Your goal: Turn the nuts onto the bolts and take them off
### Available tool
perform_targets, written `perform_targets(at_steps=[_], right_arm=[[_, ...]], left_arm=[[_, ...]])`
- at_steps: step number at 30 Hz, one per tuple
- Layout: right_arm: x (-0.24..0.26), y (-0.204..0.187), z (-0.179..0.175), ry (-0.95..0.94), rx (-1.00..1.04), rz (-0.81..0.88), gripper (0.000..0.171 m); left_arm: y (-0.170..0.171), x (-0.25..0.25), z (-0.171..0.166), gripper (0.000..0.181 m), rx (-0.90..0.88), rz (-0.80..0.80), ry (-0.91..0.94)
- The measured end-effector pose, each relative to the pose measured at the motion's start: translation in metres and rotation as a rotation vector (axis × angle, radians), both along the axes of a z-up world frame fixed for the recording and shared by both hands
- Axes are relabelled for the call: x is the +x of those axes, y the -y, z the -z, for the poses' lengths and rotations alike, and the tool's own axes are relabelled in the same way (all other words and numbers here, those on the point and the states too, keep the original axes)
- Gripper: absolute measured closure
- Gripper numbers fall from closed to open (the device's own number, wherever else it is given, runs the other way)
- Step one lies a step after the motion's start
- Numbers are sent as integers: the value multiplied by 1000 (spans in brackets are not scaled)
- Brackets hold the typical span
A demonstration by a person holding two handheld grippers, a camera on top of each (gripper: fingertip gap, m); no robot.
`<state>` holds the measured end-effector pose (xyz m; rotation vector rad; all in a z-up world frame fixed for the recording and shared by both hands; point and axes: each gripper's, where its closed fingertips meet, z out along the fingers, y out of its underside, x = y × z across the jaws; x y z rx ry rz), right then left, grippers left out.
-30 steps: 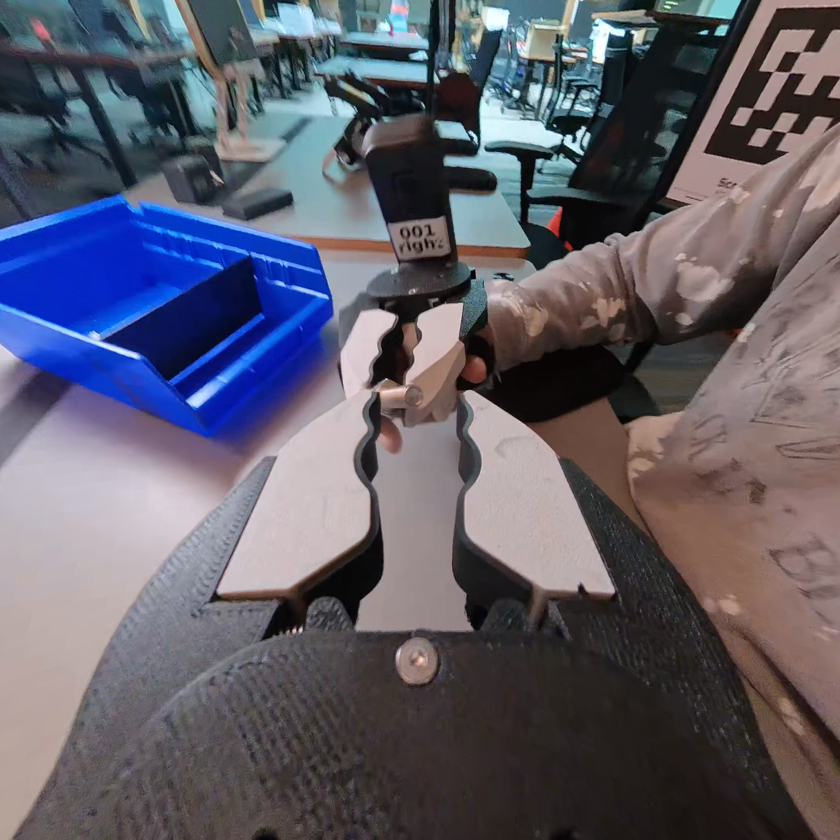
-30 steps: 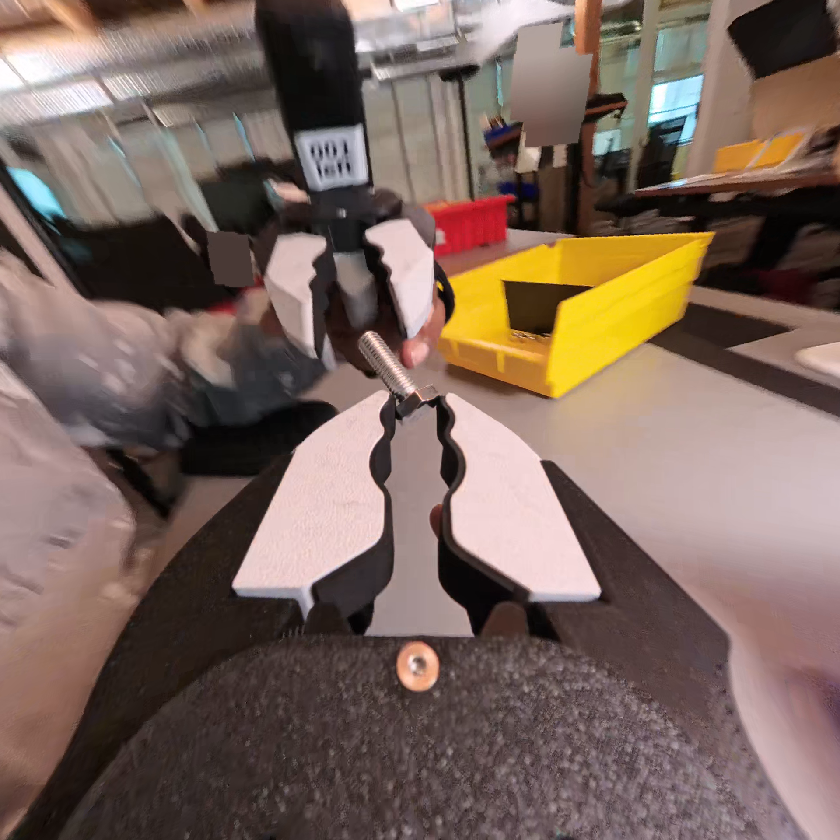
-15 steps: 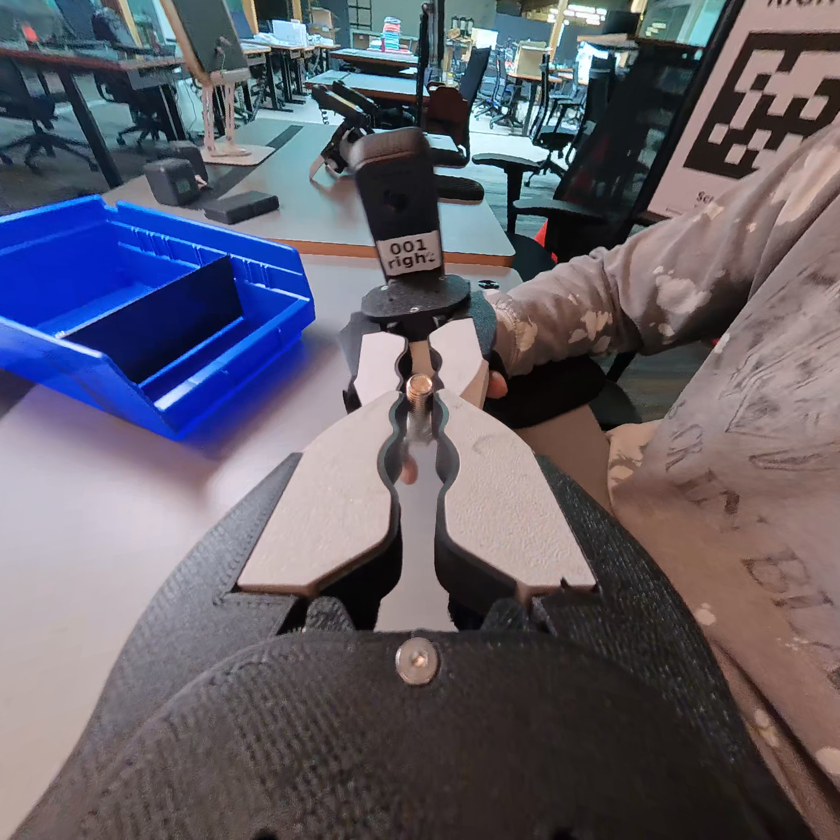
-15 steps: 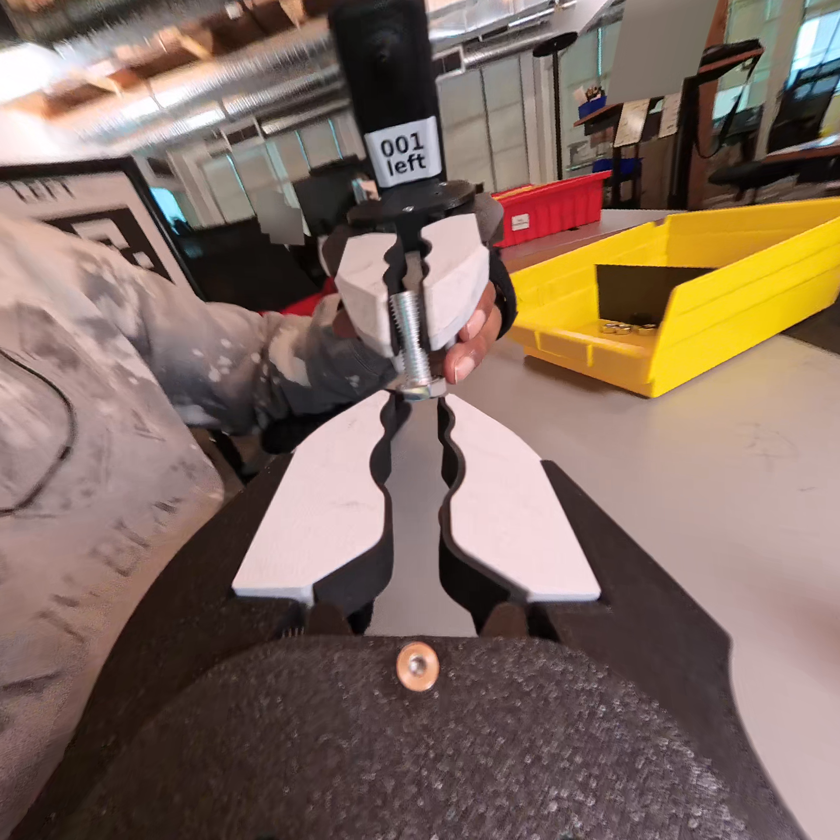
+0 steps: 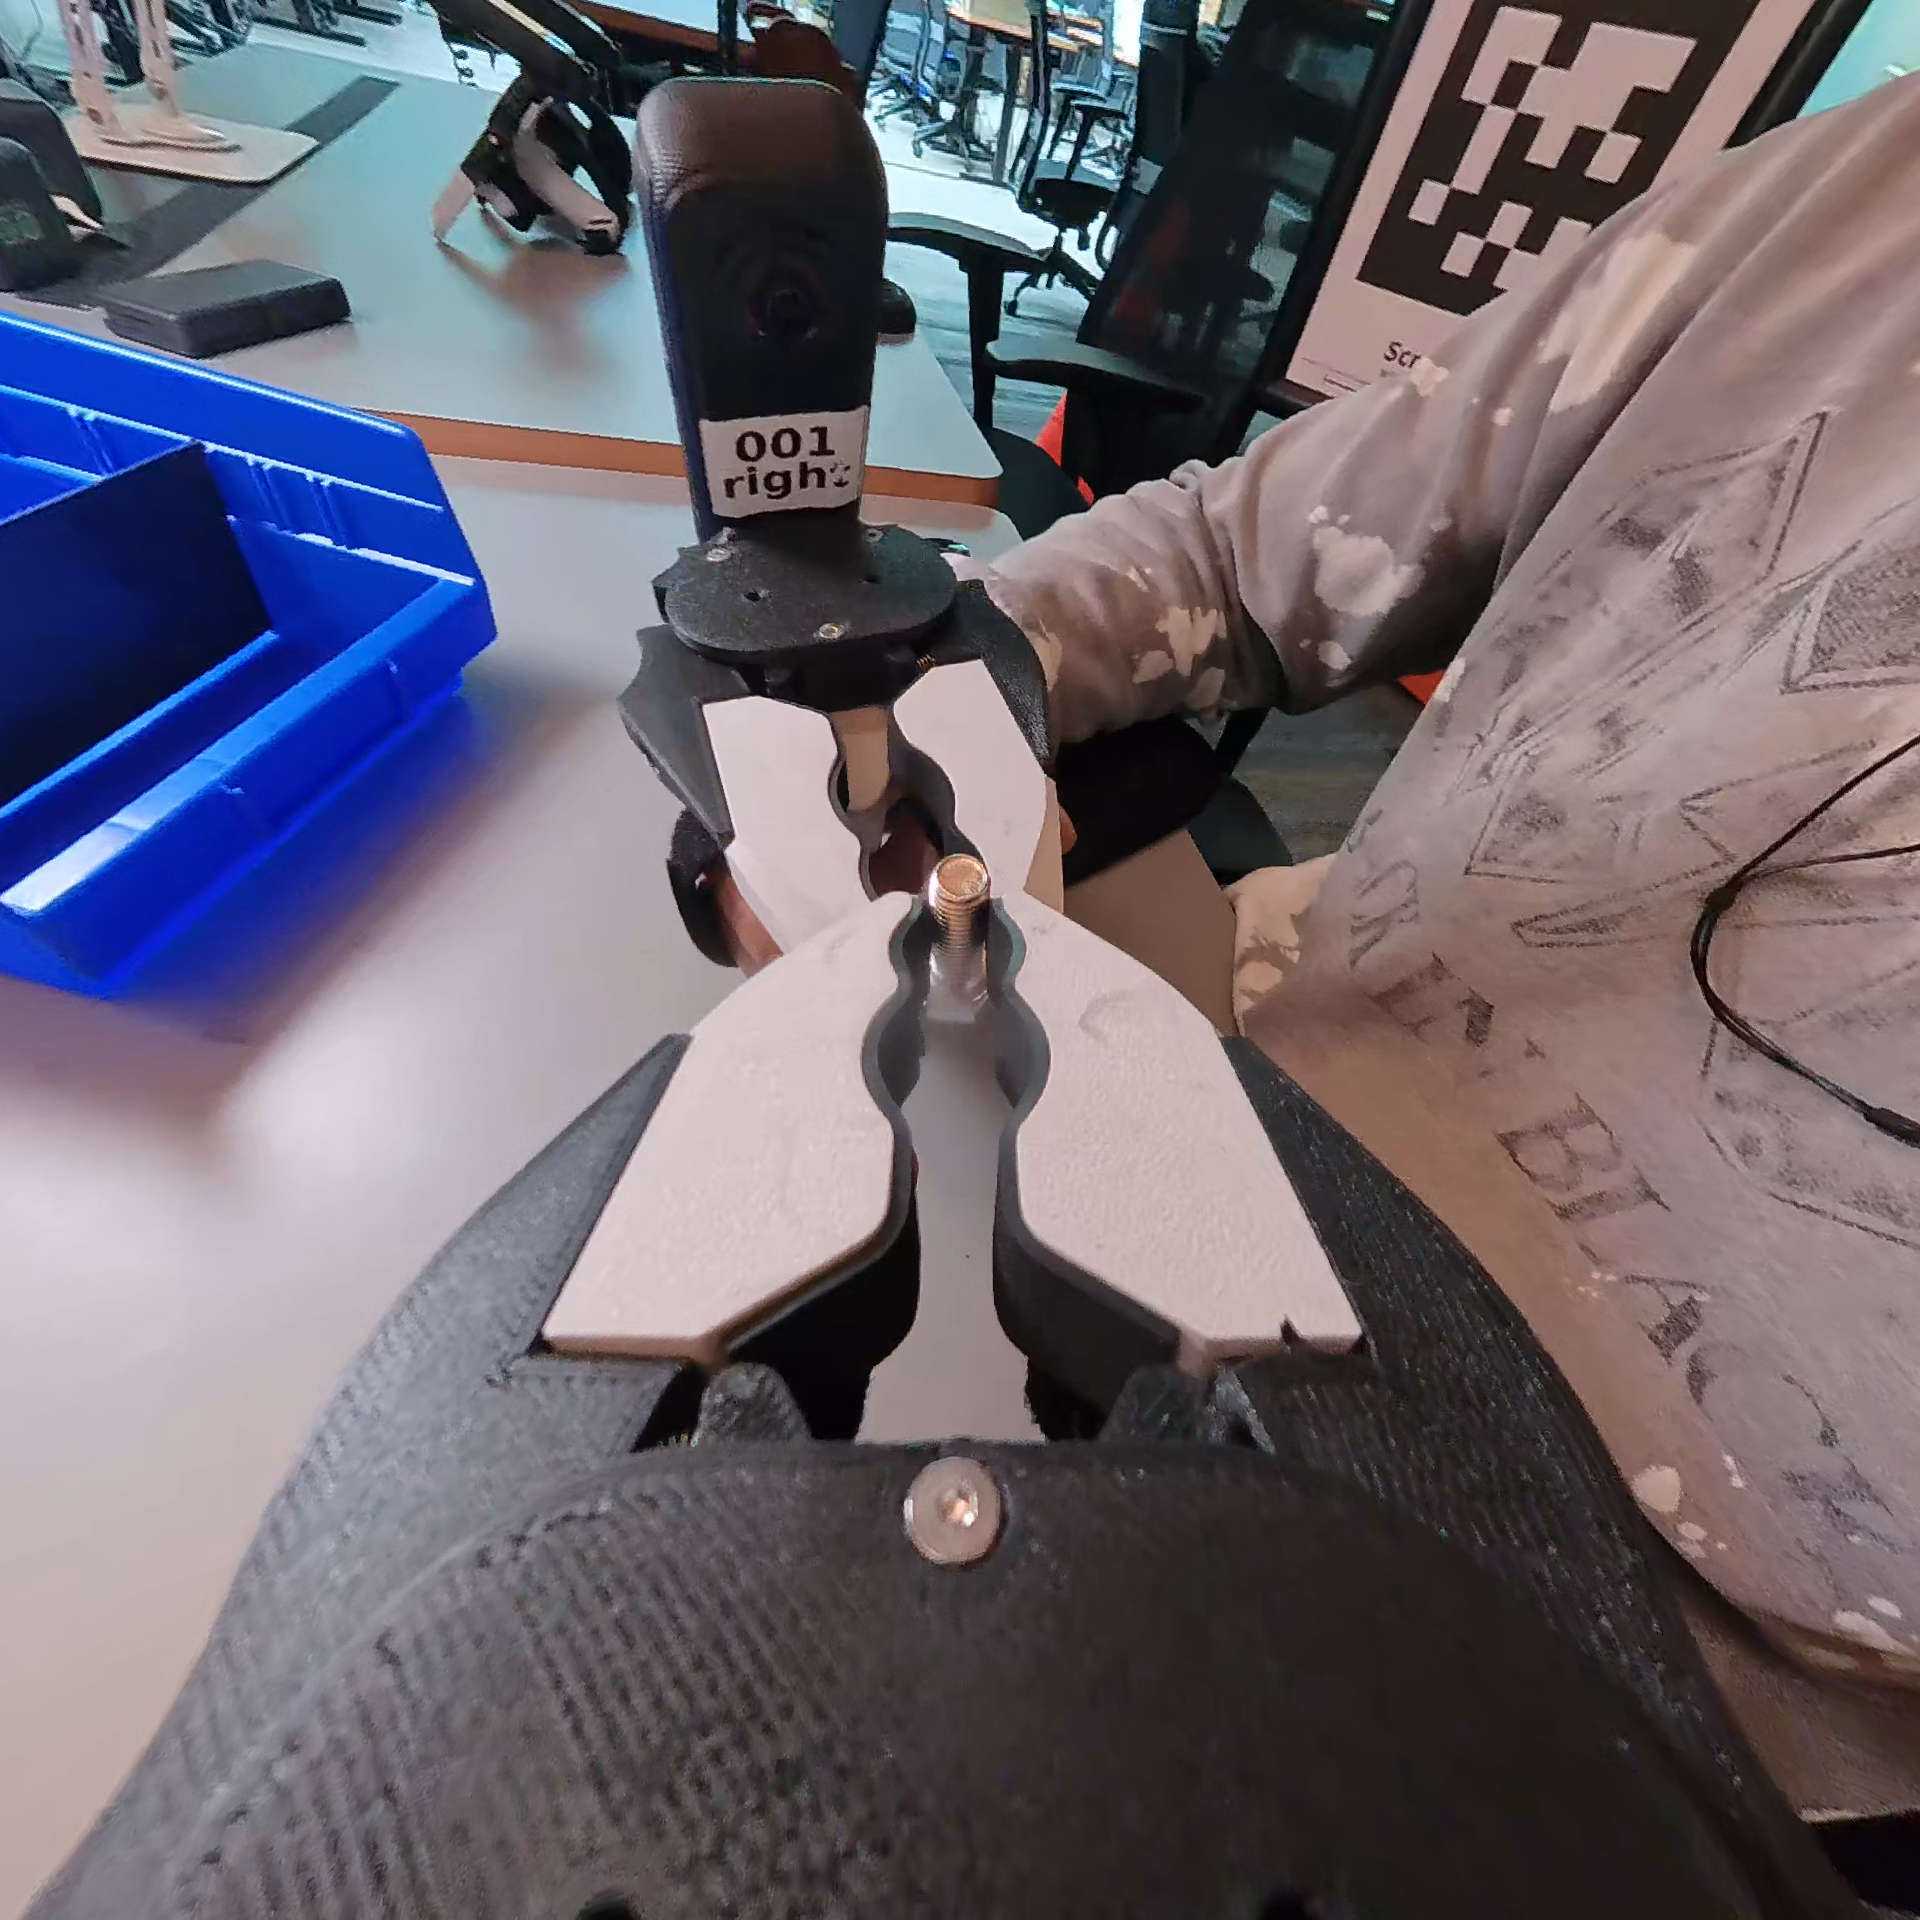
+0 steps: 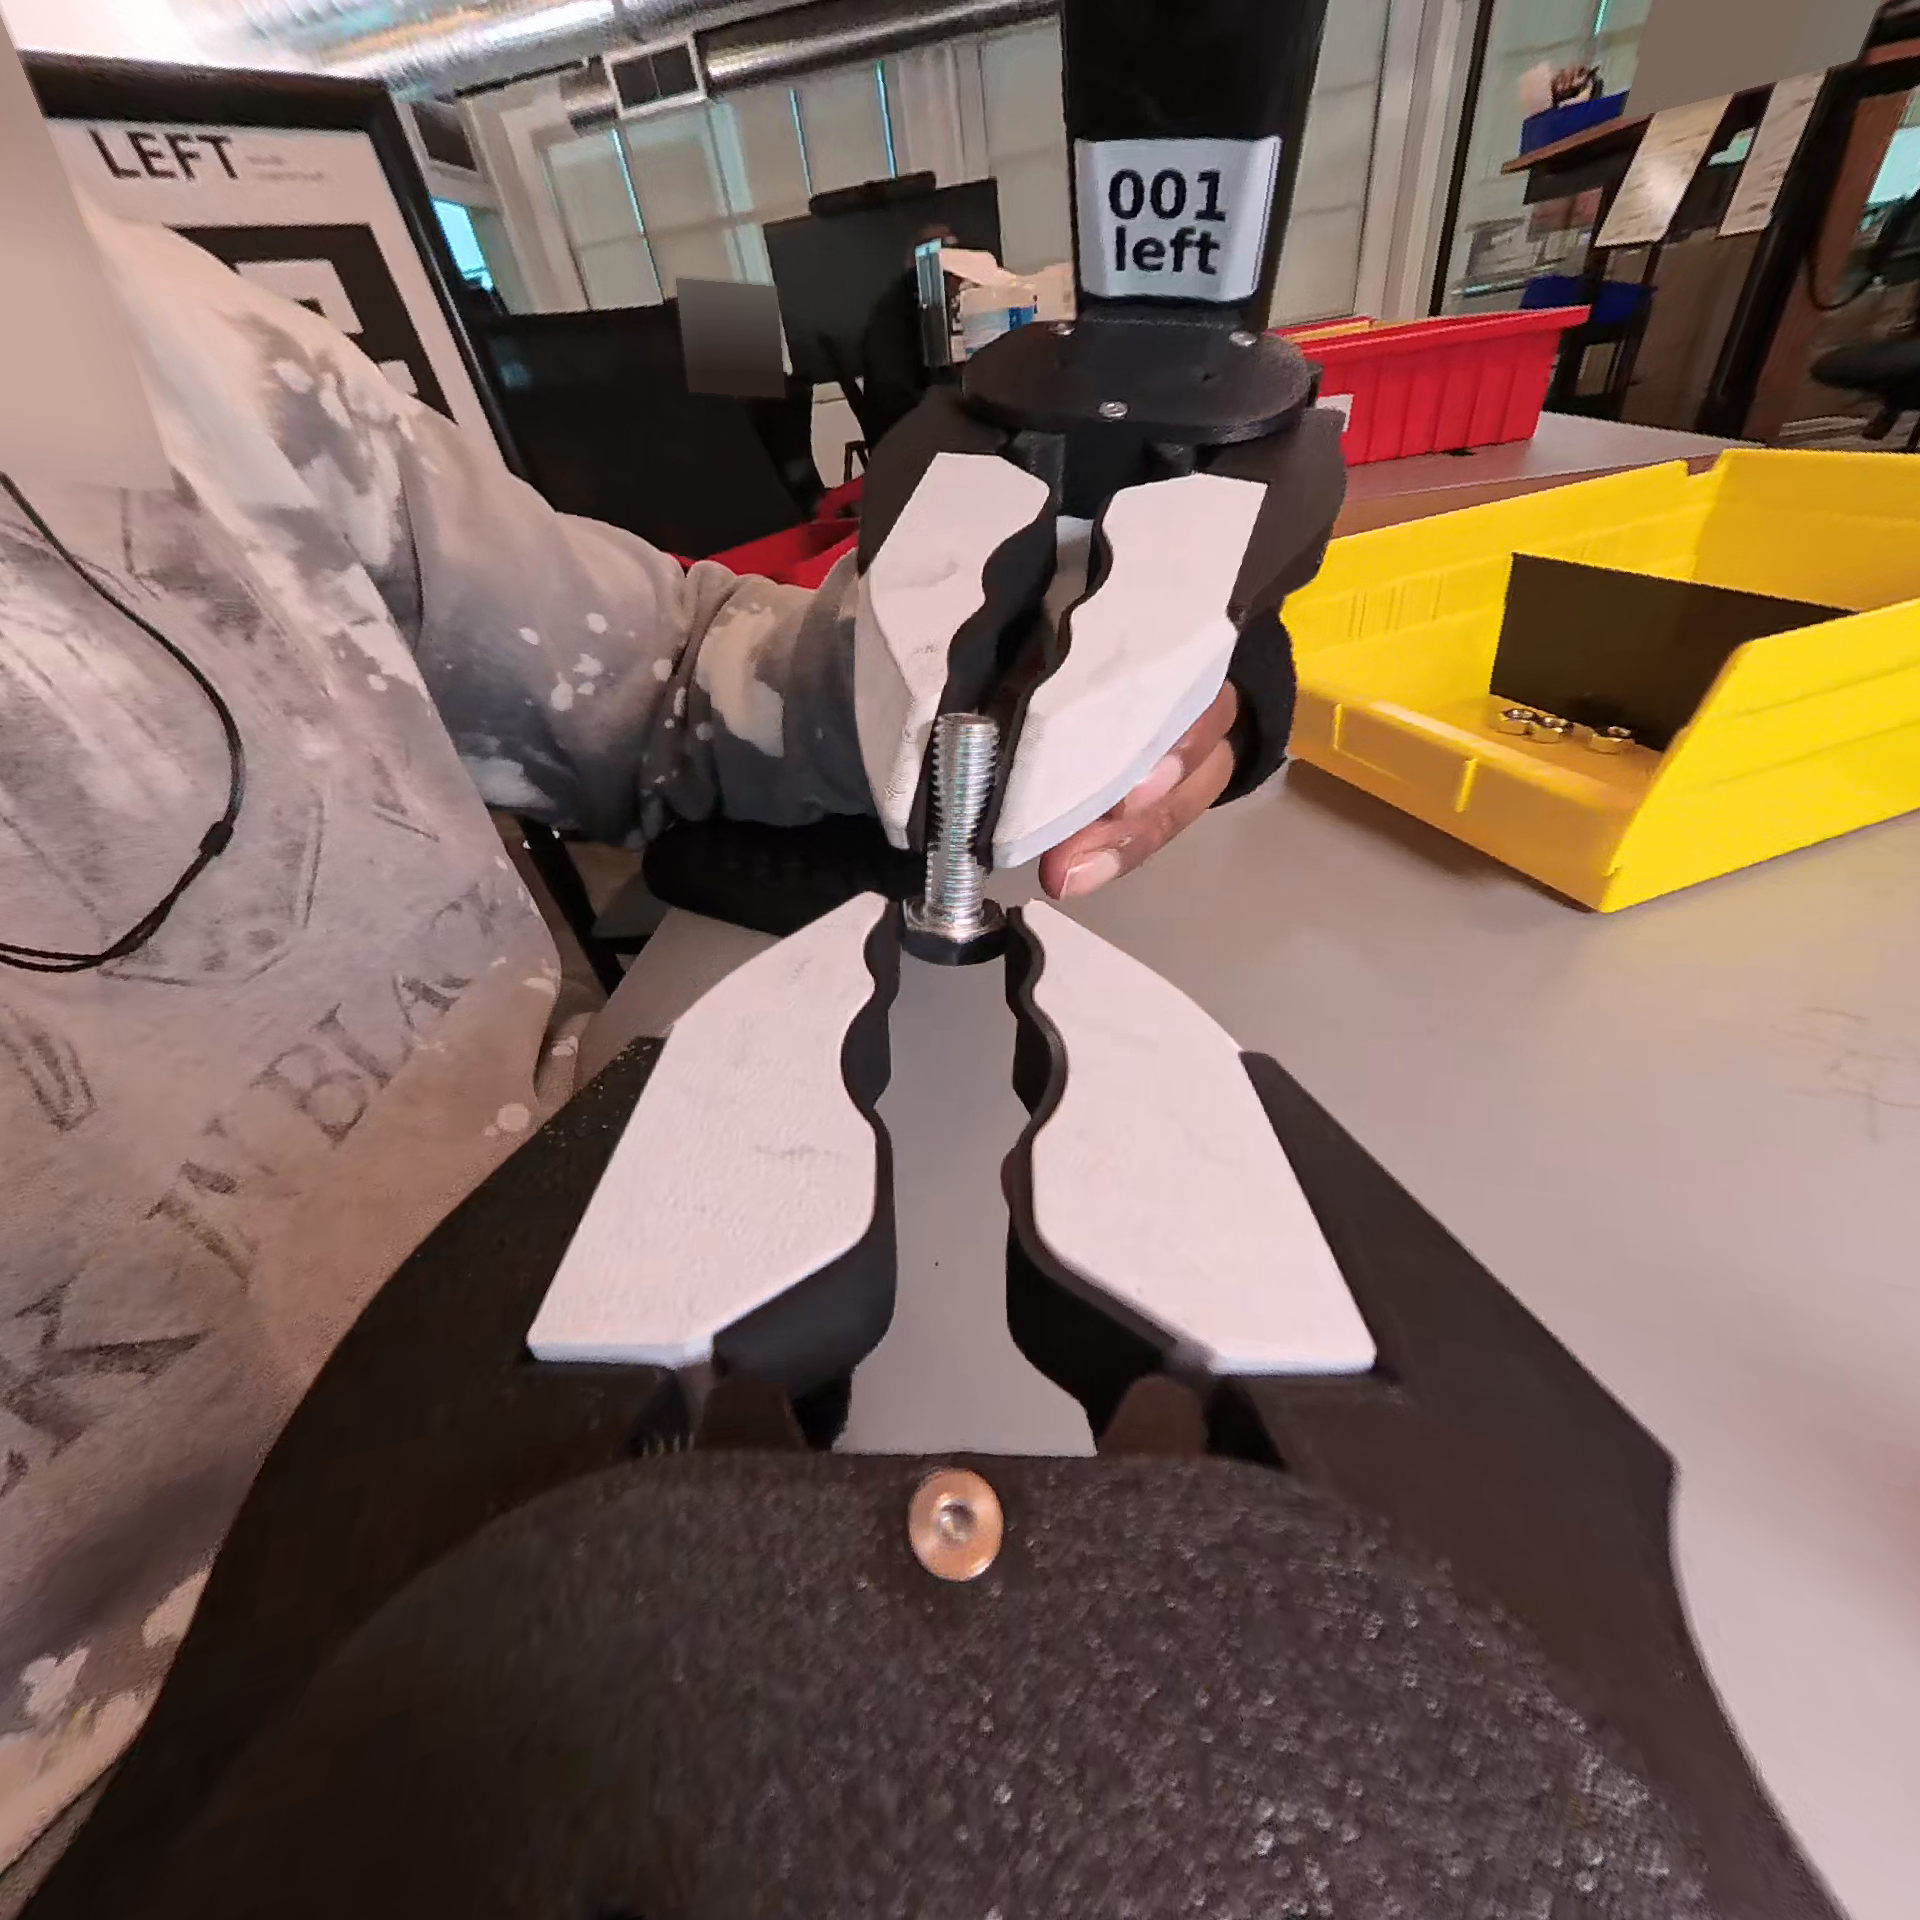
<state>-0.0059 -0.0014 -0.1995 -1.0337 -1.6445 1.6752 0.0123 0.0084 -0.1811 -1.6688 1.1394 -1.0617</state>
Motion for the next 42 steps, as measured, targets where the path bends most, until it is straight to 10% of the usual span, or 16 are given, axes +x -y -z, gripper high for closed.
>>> perform_targets(at_steps=[42], right_arm=[[-4, -2, -16, -120, -134, 55, 153]], left_arm=[[-1, -4, -16, 171, 93, -46, 48]])
